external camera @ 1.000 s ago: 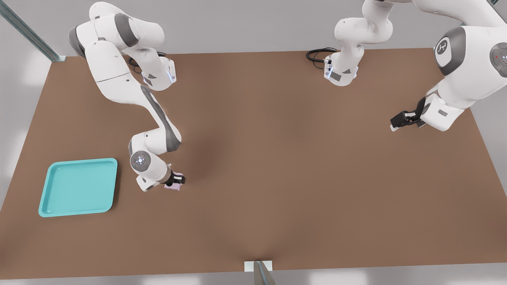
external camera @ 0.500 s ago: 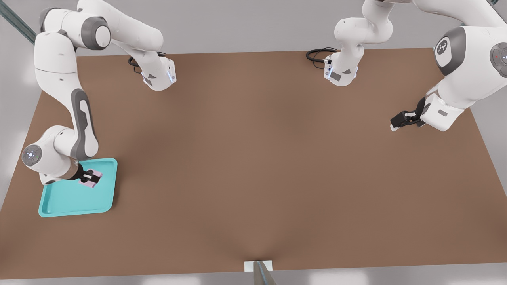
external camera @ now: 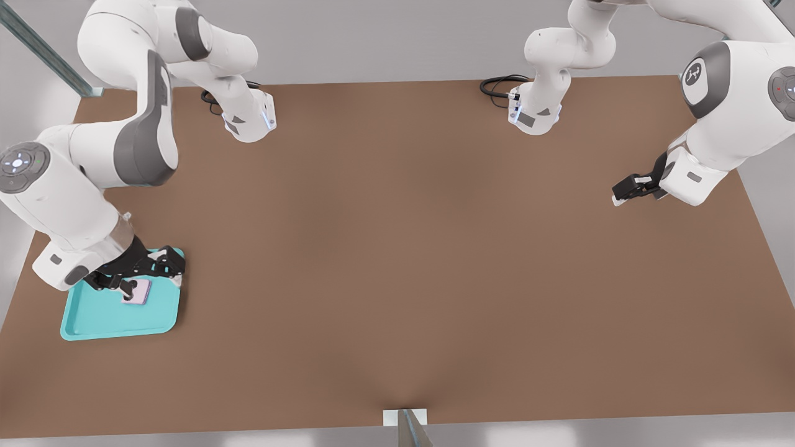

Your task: Keep left arm still and place phone on the tray with right arm

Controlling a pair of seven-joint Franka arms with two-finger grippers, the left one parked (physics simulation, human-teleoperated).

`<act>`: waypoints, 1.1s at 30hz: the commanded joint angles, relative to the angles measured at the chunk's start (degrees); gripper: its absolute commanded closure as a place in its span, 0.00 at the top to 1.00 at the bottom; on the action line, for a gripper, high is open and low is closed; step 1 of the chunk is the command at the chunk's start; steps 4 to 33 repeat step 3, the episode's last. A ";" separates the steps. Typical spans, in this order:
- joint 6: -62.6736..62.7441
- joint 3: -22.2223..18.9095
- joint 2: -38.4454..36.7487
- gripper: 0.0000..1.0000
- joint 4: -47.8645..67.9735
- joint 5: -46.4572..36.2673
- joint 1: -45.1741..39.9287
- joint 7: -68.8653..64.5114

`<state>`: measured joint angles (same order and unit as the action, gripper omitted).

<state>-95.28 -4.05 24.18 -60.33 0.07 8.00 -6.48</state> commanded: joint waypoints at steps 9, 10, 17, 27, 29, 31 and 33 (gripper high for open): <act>13.01 -0.52 -0.19 1.00 0.03 -0.16 0.09 8.59; 13.01 -0.52 -0.19 1.00 0.03 -0.16 0.09 8.59; 13.01 -0.52 -0.19 1.00 0.03 -0.16 0.09 8.59; 13.01 -0.52 -0.19 1.00 0.03 -0.16 0.09 8.59; 13.01 -0.52 -0.19 1.00 0.03 -0.16 0.09 8.59; 13.01 -0.52 -0.19 1.00 0.03 -0.16 0.09 8.59; 13.01 -0.52 -0.19 1.00 0.03 -0.16 0.09 8.59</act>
